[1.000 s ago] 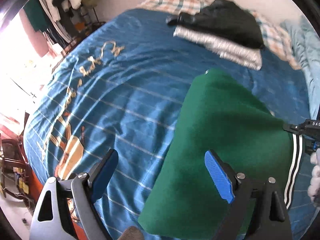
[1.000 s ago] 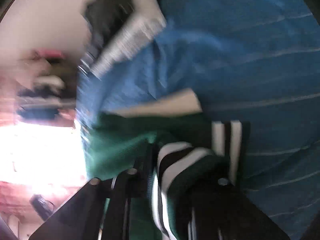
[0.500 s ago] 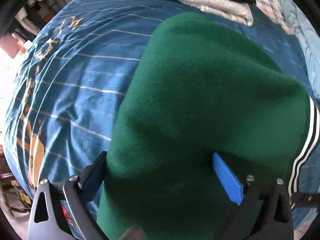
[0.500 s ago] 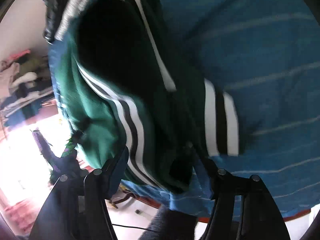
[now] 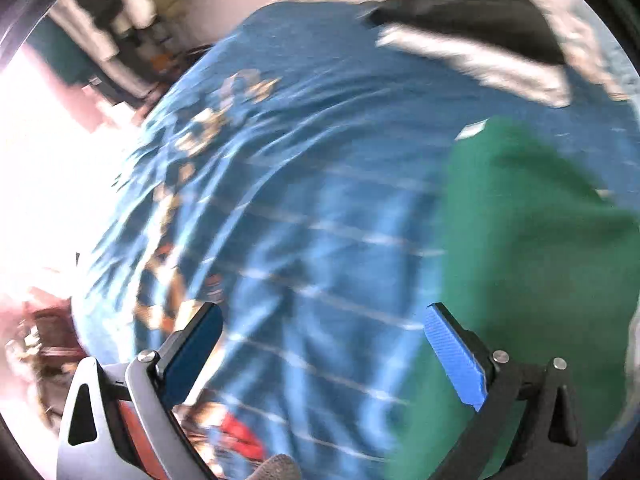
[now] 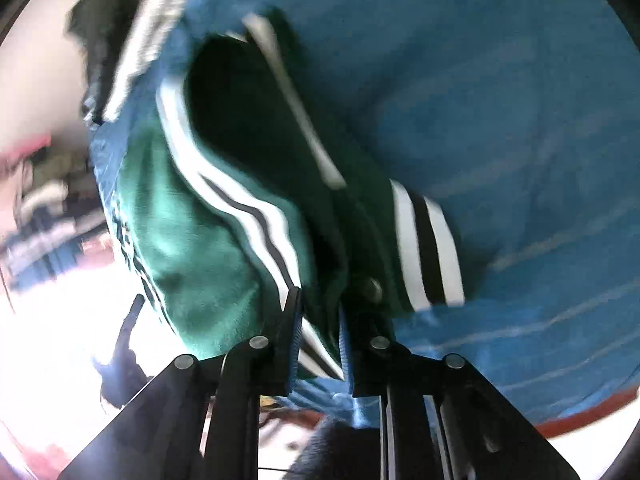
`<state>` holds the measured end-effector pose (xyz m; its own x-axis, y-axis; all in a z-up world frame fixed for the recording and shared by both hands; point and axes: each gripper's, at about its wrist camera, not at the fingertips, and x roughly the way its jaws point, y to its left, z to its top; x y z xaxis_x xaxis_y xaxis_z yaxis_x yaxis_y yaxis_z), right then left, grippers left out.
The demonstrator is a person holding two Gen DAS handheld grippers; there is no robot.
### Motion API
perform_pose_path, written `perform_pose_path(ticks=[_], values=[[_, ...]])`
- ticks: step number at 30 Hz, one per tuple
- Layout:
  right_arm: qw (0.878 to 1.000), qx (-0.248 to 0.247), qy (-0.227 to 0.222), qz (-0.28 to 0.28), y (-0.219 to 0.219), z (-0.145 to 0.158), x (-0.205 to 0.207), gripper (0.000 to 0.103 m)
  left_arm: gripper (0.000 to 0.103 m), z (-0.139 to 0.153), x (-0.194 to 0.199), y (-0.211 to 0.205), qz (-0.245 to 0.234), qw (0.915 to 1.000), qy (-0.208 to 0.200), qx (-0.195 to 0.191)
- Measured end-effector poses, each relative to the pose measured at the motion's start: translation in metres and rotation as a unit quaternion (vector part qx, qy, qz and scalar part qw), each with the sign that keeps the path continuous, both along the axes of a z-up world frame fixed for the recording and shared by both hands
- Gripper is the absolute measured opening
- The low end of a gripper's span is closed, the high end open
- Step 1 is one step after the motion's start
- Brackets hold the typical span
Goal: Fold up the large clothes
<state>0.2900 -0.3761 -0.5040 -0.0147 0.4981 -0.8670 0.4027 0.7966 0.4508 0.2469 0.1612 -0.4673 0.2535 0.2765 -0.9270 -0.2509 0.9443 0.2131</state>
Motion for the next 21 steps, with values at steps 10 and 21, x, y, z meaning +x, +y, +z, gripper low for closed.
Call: perform_pose_path(ticks=[10, 21], values=[[0.997, -0.004, -0.076, 0.009, 0.027, -0.026, 0.106, 0.075, 0.103, -0.117, -0.009, 0.059, 0.070, 0.9960, 0.044, -0.033], [0.977, 0.067, -0.200, 0.006, 0.059, 0.025, 0.121, 0.011, 0.103, -0.109, -0.007, 0.081, 0.097, 0.9923, 0.034, -0.068]])
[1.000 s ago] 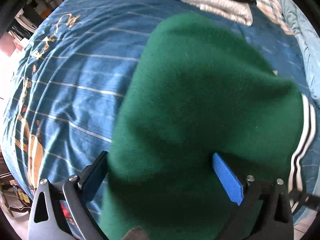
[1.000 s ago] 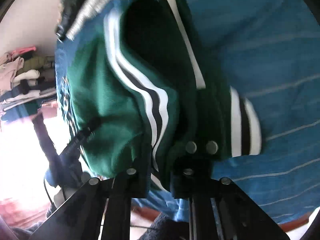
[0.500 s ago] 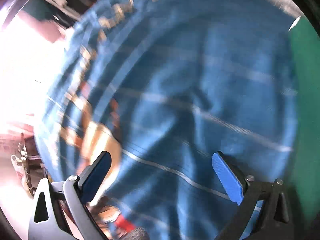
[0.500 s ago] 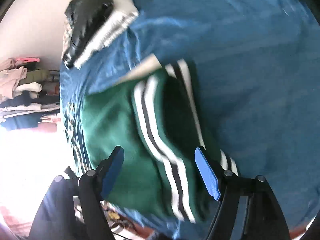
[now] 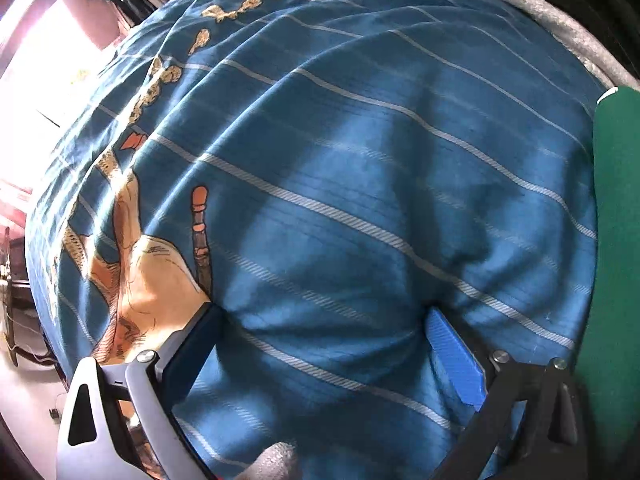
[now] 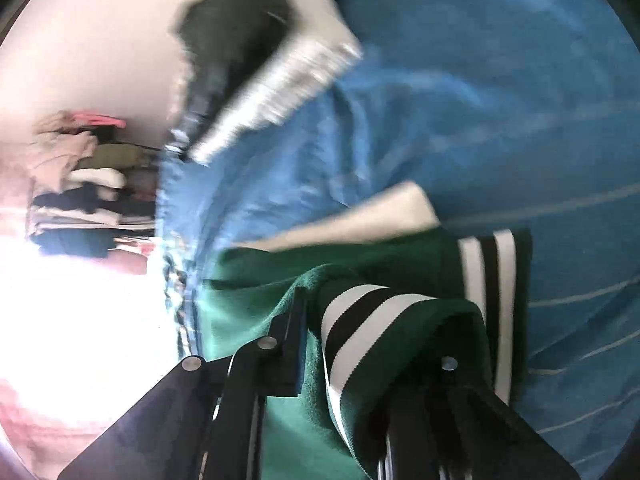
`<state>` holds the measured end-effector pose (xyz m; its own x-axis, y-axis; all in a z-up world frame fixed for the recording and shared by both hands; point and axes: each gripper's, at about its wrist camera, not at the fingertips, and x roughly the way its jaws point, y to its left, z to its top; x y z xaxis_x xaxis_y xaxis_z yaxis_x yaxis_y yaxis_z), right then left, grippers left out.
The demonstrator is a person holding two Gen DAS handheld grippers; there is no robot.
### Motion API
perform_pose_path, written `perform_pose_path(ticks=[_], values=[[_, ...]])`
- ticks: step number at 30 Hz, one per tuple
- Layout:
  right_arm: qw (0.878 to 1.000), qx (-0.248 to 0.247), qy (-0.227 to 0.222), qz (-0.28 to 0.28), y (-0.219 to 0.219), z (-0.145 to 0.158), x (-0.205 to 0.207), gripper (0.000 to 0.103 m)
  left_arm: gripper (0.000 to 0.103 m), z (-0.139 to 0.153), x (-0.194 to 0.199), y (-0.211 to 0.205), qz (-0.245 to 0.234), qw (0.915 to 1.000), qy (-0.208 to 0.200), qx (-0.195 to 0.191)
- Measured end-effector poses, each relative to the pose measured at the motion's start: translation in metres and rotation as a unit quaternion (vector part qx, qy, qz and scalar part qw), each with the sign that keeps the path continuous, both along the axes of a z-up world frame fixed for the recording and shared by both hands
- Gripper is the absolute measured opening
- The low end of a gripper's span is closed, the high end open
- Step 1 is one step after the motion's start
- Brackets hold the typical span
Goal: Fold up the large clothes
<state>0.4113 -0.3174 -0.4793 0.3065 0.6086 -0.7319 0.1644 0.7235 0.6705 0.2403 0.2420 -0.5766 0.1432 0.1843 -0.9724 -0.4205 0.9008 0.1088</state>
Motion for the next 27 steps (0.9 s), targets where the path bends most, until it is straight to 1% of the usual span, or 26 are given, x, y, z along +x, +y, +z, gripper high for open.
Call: perform_pose_path(ticks=[2, 3, 5, 6, 7, 8, 9, 10, 12, 14, 15, 16, 17, 18, 19, 21, 22, 23, 25, 27], values=[[0.999, 0.010, -0.041, 0.001, 0.002, 0.034, -0.005, 0.011, 0.103, 0.014, 0.002, 0.004, 0.007, 1.0000, -0.002, 0.000], [0.998, 0.010, -0.055, 0.004, 0.005, 0.046, -0.006, 0.011, 0.103, 0.026, 0.005, 0.005, 0.006, 0.9999, -0.006, 0.012], [0.997, -0.009, -0.074, 0.008, 0.008, 0.058, -0.004, 0.010, 0.103, 0.053, 0.014, 0.008, 0.001, 0.9993, -0.033, 0.014], [0.997, -0.026, -0.076, 0.012, 0.009, 0.054, 0.000, 0.010, 0.103, 0.068, 0.019, 0.005, -0.004, 0.9986, -0.050, 0.018], [0.997, -0.046, -0.064, 0.005, 0.006, 0.042, 0.006, 0.010, 0.103, 0.091, 0.029, 0.000, -0.014, 0.9968, -0.074, 0.025], [0.998, -0.050, -0.048, -0.001, 0.002, 0.028, 0.012, 0.010, 0.103, 0.104, 0.036, -0.005, -0.023, 0.9955, -0.088, 0.026], [0.998, -0.060, -0.018, -0.006, -0.004, 0.003, 0.020, 0.010, 0.103, 0.120, 0.049, -0.014, -0.038, 0.9933, -0.105, 0.029], [0.997, -0.072, 0.006, -0.013, -0.006, -0.017, 0.024, 0.011, 0.103, 0.129, 0.062, -0.021, -0.054, 0.9917, -0.113, 0.029], [0.996, -0.070, 0.048, -0.014, -0.008, -0.052, 0.029, 0.011, 0.103, 0.139, 0.085, -0.045, -0.087, 0.9890, -0.118, 0.018], [0.995, -0.077, 0.067, -0.011, -0.007, -0.062, 0.029, 0.013, 0.103, 0.137, 0.116, -0.068, -0.123, 0.9860, -0.113, 0.000], [0.995, -0.063, 0.076, -0.012, -0.008, -0.064, 0.028, 0.013, 0.103, 0.128, 0.133, -0.080, -0.145, 0.9843, -0.100, -0.005], [0.995, -0.049, 0.088, -0.018, -0.011, -0.062, 0.026, 0.022, 0.103, 0.121, 0.139, -0.090, -0.157, 0.9835, -0.090, -0.007], [0.994, -0.043, 0.098, -0.024, -0.017, -0.056, 0.022, 0.041, 0.103, 0.106, 0.151, -0.105, -0.174, 0.9826, -0.066, -0.004], [0.993, -0.042, 0.104, -0.031, -0.025, -0.047, 0.015, 0.049, 0.103, 0.090, 0.161, -0.117, -0.184, 0.9820, -0.041, 0.004], [0.992, -0.048, 0.108, -0.036, -0.033, -0.038, 0.006, 0.055, 0.103, 0.080, 0.164, -0.121, -0.189, 0.9814, -0.028, 0.015], [0.992, -0.054, 0.110, -0.037, -0.049, -0.019, -0.015, 0.055, 0.103, 0.073, 0.166, -0.122, -0.192, 0.9810, -0.025, 0.019], [0.990, -0.059, 0.122, -0.036, -0.056, -0.013, -0.030, 0.056, 0.103, 0.072, 0.169, -0.119, -0.190, 0.9813, -0.027, 0.012], [0.989, -0.053, 0.135, -0.033, -0.061, -0.011, -0.046, 0.057, 0.103, 0.072, 0.169, -0.115, -0.188, 0.9818, -0.028, 0.006], [0.986, -0.038, 0.161, -0.018, -0.061, -0.018, -0.075, 0.057, 0.103, 0.073, 0.167, -0.112, -0.184, 0.9825, -0.030, 0.001], [0.979, -0.035, 0.199, -0.007, -0.059, -0.030, -0.106, 0.057, 0.103, 0.077, 0.160, -0.109, -0.179, 0.9834, -0.030, -0.001]])
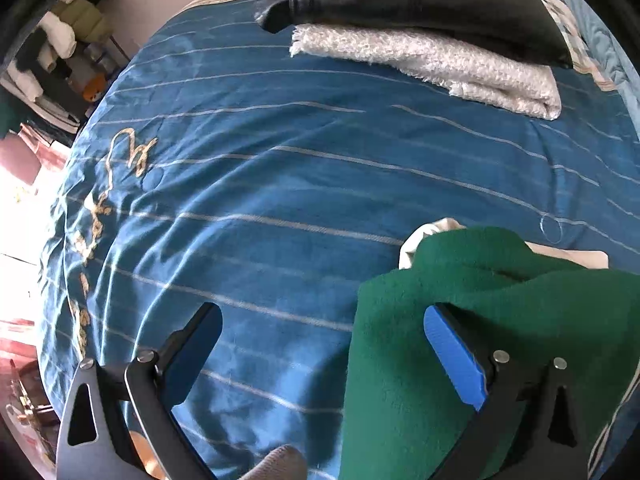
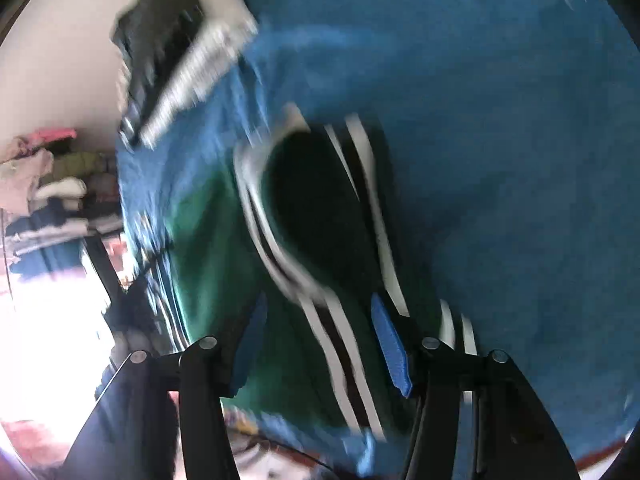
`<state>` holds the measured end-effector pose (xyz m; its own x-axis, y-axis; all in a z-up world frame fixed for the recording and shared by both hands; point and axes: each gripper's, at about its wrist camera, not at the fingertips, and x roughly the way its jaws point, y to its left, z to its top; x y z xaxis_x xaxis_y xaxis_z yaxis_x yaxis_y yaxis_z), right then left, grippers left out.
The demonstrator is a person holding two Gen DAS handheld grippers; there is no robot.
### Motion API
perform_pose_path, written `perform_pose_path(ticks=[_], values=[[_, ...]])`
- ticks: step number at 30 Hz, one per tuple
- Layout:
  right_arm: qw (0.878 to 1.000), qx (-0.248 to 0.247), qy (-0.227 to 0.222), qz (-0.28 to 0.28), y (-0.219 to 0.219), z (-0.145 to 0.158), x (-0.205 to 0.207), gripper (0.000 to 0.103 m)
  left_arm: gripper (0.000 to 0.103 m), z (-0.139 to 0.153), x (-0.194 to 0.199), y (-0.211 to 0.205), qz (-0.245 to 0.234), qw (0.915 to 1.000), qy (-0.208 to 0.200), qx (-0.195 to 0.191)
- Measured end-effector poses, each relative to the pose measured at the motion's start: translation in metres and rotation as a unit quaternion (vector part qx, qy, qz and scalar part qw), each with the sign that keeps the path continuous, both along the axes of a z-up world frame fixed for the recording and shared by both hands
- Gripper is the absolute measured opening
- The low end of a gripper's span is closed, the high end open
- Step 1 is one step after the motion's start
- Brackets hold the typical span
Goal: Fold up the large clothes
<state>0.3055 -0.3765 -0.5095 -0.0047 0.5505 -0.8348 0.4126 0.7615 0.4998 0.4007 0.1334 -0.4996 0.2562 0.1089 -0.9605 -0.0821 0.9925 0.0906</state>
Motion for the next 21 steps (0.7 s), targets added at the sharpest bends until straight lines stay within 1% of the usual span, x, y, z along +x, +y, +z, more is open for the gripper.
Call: perform_pose_path(ticks=[3, 4, 5, 6, 7, 8, 9, 11, 13, 15, 16, 17, 19, 20, 21], values=[[0.999, 0.014, 0.041, -0.009, 0.005, -0.028, -0.034, 0.057, 0.103, 0.012, -0.012, -0.007, 0.001, 1.0000, -0.003, 0.009], [0.998, 0.028, 0.045, -0.018, 0.008, -0.039, -0.041, 0.057, 0.103, 0.016, -0.017, -0.009, 0.000, 0.9999, -0.006, 0.011], [0.997, 0.054, 0.041, -0.029, 0.012, -0.048, -0.046, 0.057, 0.103, 0.019, -0.022, -0.010, 0.000, 0.9999, -0.009, 0.013], [0.997, 0.062, 0.042, -0.031, 0.016, -0.053, -0.047, 0.056, 0.103, 0.021, -0.026, -0.012, -0.002, 0.9998, -0.010, 0.018], [0.997, 0.055, 0.039, -0.028, 0.020, -0.054, -0.047, 0.048, 0.103, 0.022, -0.029, -0.014, -0.007, 0.9996, -0.011, 0.023], [0.999, 0.041, 0.028, -0.017, 0.025, -0.051, -0.046, 0.028, 0.103, 0.023, -0.031, -0.015, -0.012, 0.9995, -0.011, 0.029], [0.999, 0.028, 0.018, -0.013, 0.028, -0.046, -0.046, 0.003, 0.103, 0.025, -0.034, -0.017, -0.016, 0.9992, -0.013, 0.035], [1.000, 0.015, -0.007, -0.026, 0.026, -0.027, -0.048, 0.003, 0.103, 0.029, -0.041, -0.021, -0.025, 0.9985, -0.018, 0.046], [0.998, -0.006, -0.036, -0.048, 0.013, 0.005, -0.058, 0.003, 0.103, 0.033, -0.047, -0.023, -0.027, 0.9985, -0.020, 0.044], [0.996, -0.042, -0.043, -0.063, -0.003, 0.022, -0.070, 0.003, 0.103, 0.033, -0.052, -0.024, -0.029, 0.9985, -0.019, 0.043], [0.997, -0.052, -0.031, -0.057, -0.008, 0.018, -0.074, 0.003, 0.103, 0.029, -0.053, -0.023, -0.027, 0.9989, -0.016, 0.034], [0.998, -0.056, -0.006, -0.039, -0.009, 0.005, -0.075, 0.003, 0.103, 0.025, -0.054, -0.023, -0.021, 0.9994, -0.013, 0.025], [0.997, -0.047, 0.054, -0.011, -0.005, -0.022, -0.071, 0.003, 0.103, 0.019, -0.052, -0.020, -0.001, 0.9998, 0.000, 0.021], [0.997, -0.035, 0.069, -0.010, -0.004, -0.027, -0.067, 0.003, 0.103, 0.019, -0.051, -0.017, 0.006, 0.9998, 0.003, 0.019], [0.997, -0.036, 0.074, 0.002, -0.002, -0.021, -0.056, 0.003, 0.103, 0.020, -0.050, -0.013, 0.013, 0.9997, 0.003, 0.020]])
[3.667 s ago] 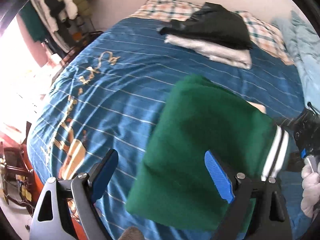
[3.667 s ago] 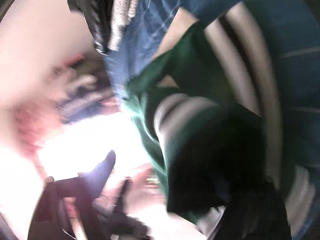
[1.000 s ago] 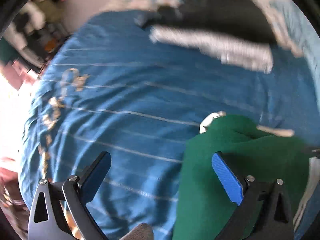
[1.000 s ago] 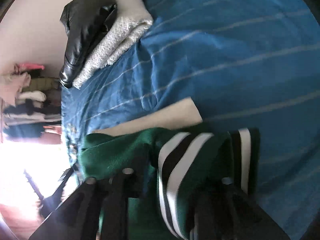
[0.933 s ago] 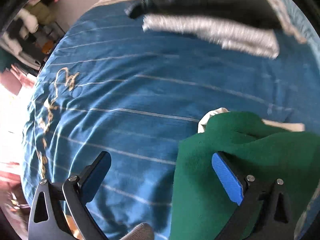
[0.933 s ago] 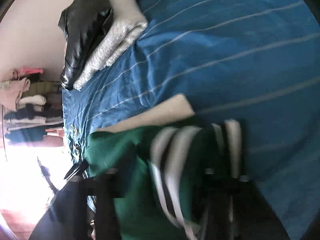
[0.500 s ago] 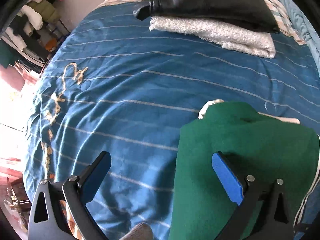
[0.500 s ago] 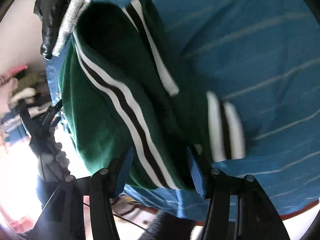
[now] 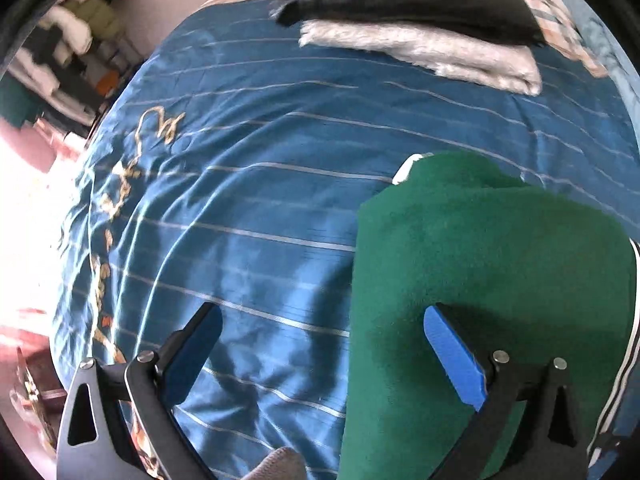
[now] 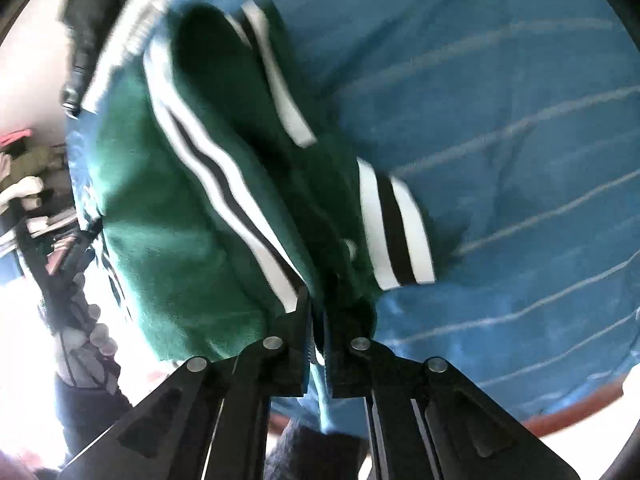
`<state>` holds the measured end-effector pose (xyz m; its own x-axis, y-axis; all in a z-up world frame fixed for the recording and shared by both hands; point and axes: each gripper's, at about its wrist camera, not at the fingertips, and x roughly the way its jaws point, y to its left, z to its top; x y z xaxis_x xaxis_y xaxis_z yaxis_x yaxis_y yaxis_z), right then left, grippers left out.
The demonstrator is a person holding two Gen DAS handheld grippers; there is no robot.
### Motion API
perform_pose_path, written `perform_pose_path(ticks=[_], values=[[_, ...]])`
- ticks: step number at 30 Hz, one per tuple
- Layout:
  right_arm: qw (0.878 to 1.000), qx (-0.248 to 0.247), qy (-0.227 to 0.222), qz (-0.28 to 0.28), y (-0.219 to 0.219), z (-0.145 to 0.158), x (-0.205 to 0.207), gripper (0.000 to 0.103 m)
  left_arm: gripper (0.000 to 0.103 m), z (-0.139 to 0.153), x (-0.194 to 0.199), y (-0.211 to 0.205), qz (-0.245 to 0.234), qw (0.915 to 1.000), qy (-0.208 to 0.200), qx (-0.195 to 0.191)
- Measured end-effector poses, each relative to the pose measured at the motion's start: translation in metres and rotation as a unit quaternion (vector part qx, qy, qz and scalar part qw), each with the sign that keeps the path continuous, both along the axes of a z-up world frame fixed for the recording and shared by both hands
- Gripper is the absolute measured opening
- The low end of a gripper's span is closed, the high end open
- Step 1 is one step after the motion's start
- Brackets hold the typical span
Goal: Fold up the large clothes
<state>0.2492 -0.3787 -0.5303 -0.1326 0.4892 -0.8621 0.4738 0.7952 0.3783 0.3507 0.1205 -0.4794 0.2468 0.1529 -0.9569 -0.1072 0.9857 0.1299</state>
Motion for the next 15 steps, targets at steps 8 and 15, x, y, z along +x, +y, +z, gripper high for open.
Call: perform_pose_path(ticks=[8, 15], values=[[0.980, -0.075, -0.146, 0.115, 0.053, 0.120, 0.117, 0.024, 0.103, 0.013, 0.009, 0.058, 0.087, 0.9958, -0.017, 0.019], [0.959, 0.031, -0.148, 0.240, 0.221, 0.040, 0.223, 0.036, 0.103, 0.011, 0.016, 0.085, 0.128, 0.9913, -0.026, 0.017]])
